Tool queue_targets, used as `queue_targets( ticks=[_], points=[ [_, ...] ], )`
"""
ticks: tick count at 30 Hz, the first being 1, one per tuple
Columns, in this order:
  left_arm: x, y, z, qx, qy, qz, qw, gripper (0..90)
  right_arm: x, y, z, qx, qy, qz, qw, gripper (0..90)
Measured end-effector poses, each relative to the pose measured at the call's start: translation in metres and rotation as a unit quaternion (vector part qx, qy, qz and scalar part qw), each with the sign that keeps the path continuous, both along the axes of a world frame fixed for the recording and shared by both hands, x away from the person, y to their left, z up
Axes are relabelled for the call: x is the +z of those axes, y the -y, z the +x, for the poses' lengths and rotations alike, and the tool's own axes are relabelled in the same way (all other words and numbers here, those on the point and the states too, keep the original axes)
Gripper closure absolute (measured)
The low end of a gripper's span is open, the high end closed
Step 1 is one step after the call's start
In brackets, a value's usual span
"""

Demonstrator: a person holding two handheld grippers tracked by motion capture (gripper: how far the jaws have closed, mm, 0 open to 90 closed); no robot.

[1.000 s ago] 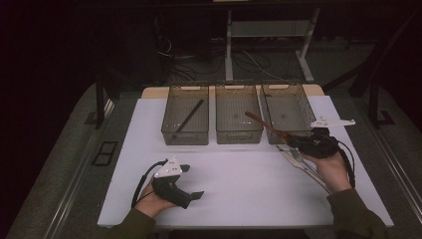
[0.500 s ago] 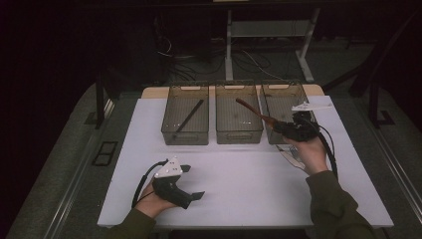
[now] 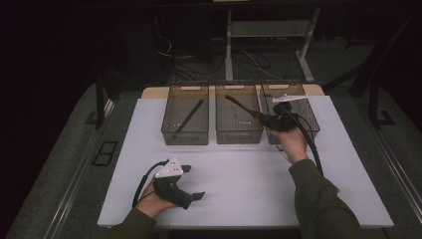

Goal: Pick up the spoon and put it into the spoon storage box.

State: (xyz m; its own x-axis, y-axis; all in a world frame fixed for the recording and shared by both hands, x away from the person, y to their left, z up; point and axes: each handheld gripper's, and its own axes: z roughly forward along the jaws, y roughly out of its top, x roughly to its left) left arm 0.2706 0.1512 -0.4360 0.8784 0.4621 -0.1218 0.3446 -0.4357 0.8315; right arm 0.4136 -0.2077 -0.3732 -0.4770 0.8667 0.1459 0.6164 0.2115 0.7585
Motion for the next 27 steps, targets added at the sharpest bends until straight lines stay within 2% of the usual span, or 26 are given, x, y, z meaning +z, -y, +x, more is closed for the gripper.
queue_targets(
  ticks=[6,12,13,19,25,27],
  points=[
    [0.000,0.000,-0.001,-0.002,0.000,-0.001,1.0000,0.0,-0.002,-0.020,0.009,0.003,-0.009,-0.024,0.9997,81.3],
    [0.001,0.000,-0.001,-0.005,0.002,-0.001,1.0000,0.0,-0.009,-0.028,0.012,0.009,-0.020,-0.042,0.9988,79.7],
    [0.001,0.000,-0.001,-0.005,0.002,0.000,1.0000,0.0,-0.010,-0.029,0.012,0.009,-0.021,-0.041,0.9989,76.1],
    [0.001,0.000,-0.001,-0.005,0.001,0.000,1.0000,0.0,-0.008,-0.026,0.010,0.017,-0.016,-0.031,0.9992,67.1],
    [0.001,0.001,-0.001,-0.002,0.000,-0.003,1.0000,0.0,0.000,-0.019,0.003,0.037,-0.009,0.005,0.9992,53.3],
    [0.001,0.000,-0.001,-0.004,0.002,0.001,1.0000,0.0,0.003,-0.015,0.000,0.043,-0.005,0.014,0.9989,49.3]
  ],
)
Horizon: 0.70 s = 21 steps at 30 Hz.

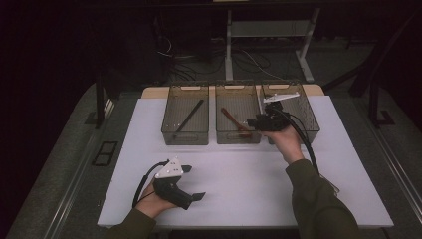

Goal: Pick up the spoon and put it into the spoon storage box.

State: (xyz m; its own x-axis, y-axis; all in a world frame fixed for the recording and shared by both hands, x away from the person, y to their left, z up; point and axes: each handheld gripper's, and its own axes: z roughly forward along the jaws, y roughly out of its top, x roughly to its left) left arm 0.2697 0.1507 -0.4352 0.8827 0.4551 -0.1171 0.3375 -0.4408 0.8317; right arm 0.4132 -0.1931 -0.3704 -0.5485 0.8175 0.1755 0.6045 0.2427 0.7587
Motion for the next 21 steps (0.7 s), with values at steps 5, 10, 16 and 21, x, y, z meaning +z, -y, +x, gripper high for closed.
queue_targets(
  ticks=[5,10,16,21],
  points=[
    [0.000,0.000,0.000,0.001,0.000,0.001,1.0000,0.0,0.006,0.013,-0.009,0.018,0.005,0.013,0.9997,42.8],
    [0.000,-0.001,0.001,0.001,-0.001,0.001,1.0000,0.0,0.013,0.026,-0.022,0.038,0.020,0.022,0.9988,40.2],
    [-0.001,-0.001,0.001,0.003,-0.002,0.001,1.0000,0.0,0.012,0.038,-0.038,0.051,0.030,0.028,0.9978,38.9],
    [-0.001,-0.001,0.001,0.004,-0.002,0.002,1.0000,0.0,0.007,0.046,-0.050,0.062,0.029,0.030,0.9972,37.9]
  ],
)
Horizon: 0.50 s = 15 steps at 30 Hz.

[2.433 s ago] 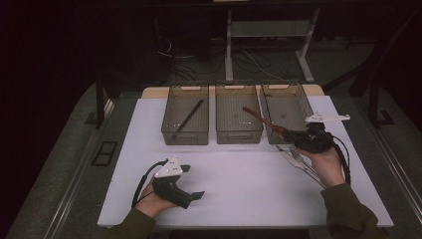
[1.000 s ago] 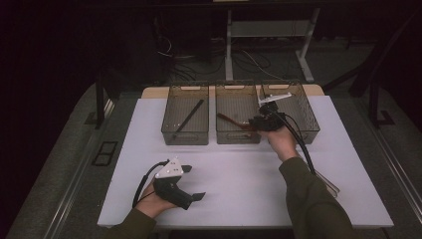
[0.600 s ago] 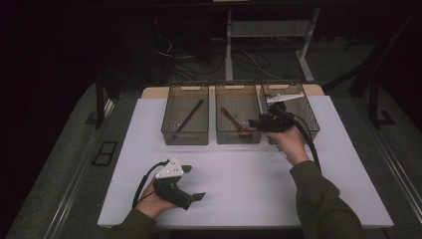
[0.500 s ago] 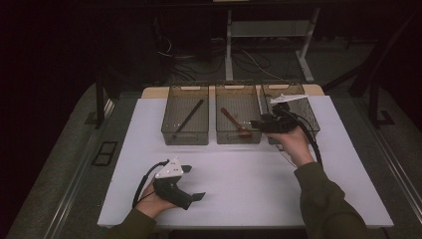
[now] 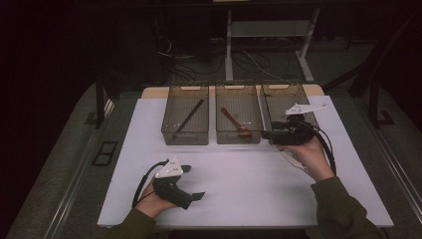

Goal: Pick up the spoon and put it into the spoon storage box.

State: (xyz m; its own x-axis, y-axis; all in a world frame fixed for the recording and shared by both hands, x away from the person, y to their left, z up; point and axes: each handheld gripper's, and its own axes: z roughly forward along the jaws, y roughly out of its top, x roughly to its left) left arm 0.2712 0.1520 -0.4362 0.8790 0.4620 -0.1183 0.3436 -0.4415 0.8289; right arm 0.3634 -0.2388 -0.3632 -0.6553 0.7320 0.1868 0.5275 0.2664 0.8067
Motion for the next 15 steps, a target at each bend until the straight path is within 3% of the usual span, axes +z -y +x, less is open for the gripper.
queue_targets(
  ticks=[9,15],
  points=[
    [0.000,0.000,-0.001,0.001,0.001,0.000,1.0000,0.0,-0.006,0.013,-0.023,0.016,0.008,0.010,0.9998,37.0],
    [0.001,-0.001,-0.001,0.003,0.002,-0.001,1.0000,0.0,-0.011,0.023,-0.036,0.023,0.007,0.003,0.9997,36.7]
  ],
)
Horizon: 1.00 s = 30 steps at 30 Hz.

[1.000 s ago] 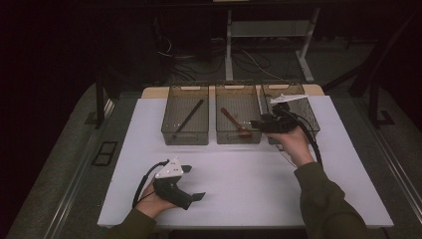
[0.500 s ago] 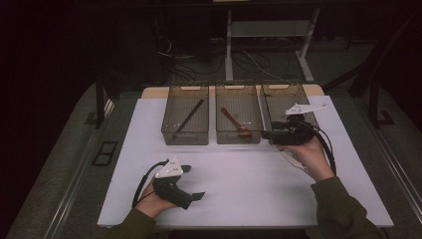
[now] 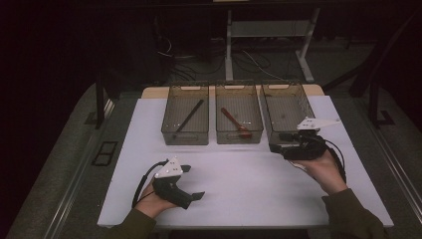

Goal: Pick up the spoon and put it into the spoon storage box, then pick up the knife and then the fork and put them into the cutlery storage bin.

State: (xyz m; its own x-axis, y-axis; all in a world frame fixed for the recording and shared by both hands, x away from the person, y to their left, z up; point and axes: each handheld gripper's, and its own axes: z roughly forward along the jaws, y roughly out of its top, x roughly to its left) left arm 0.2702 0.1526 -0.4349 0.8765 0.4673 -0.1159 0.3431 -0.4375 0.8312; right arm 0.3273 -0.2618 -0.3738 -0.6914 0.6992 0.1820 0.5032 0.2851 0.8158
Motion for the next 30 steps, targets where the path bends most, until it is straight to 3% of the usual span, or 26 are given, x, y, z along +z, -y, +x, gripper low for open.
queue_targets(
  ticks=[9,20,24,30],
  points=[
    [0.000,0.000,-0.001,0.001,-0.001,-0.001,1.0000,0.0,-0.009,0.022,-0.019,-0.003,0.001,-0.002,1.0000,36.5],
    [0.001,-0.001,-0.001,0.000,0.000,-0.001,1.0000,0.0,-0.020,0.045,-0.031,-0.020,-0.003,-0.003,0.9998,35.6],
    [0.000,-0.001,-0.001,0.002,0.001,-0.001,1.0000,0.0,-0.024,0.054,-0.033,-0.029,-0.013,-0.003,0.9995,41.4],
    [0.001,-0.001,-0.001,0.003,0.001,0.000,1.0000,0.0,-0.032,0.063,-0.032,-0.043,-0.020,-0.025,0.9985,53.8]
  ],
)
